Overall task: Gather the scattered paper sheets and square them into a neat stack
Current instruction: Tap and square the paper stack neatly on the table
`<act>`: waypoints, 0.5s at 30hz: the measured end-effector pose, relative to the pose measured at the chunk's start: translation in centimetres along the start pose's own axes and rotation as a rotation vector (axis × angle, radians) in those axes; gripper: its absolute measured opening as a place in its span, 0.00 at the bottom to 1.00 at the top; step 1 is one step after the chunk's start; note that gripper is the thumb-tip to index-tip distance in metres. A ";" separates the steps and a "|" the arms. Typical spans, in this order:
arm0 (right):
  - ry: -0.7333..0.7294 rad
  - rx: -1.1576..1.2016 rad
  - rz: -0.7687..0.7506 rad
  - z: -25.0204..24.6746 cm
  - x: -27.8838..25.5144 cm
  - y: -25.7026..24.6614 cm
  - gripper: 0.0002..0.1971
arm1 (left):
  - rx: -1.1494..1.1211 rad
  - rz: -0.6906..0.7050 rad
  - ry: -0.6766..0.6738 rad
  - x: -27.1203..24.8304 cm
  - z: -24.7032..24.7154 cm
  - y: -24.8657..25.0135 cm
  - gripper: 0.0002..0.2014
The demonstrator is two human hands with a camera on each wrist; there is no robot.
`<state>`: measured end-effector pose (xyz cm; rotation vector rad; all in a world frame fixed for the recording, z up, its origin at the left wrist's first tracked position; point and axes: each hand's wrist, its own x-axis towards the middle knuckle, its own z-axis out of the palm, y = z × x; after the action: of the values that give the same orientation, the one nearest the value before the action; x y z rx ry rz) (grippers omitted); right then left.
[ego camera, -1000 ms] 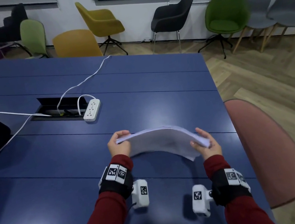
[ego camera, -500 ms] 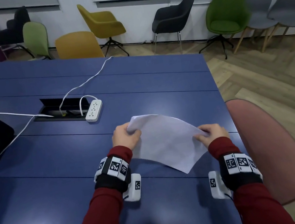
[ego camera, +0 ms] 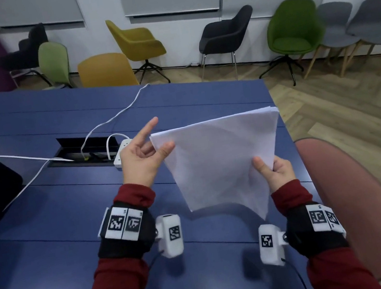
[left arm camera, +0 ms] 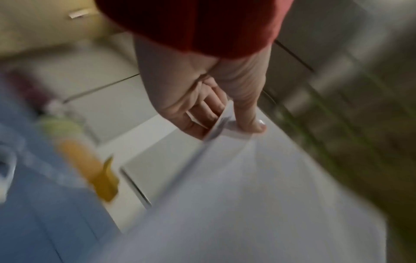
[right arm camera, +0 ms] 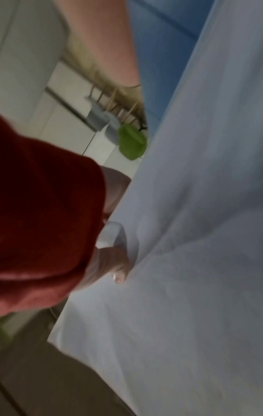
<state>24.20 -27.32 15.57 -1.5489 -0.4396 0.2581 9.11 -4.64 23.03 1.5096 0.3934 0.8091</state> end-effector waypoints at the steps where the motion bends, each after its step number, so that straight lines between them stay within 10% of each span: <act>1: -0.013 0.021 0.020 0.4 -0.1 0.0 0.09 | -0.028 -0.017 -0.001 -0.2 0.3 -0.4 0.29; 7: -0.203 -0.028 0.012 1.9 -1.1 0.5 0.09 | 0.140 -0.233 -0.158 -2.6 1.2 -4.9 0.19; 15: -0.139 -0.024 -0.095 3.7 -0.4 -1.0 0.09 | -0.131 -0.292 0.240 -2.5 1.8 -6.3 0.06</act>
<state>22.20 -24.19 16.41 -1.5345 -0.6260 0.2888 10.00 -6.86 16.38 1.2019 0.7076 0.7688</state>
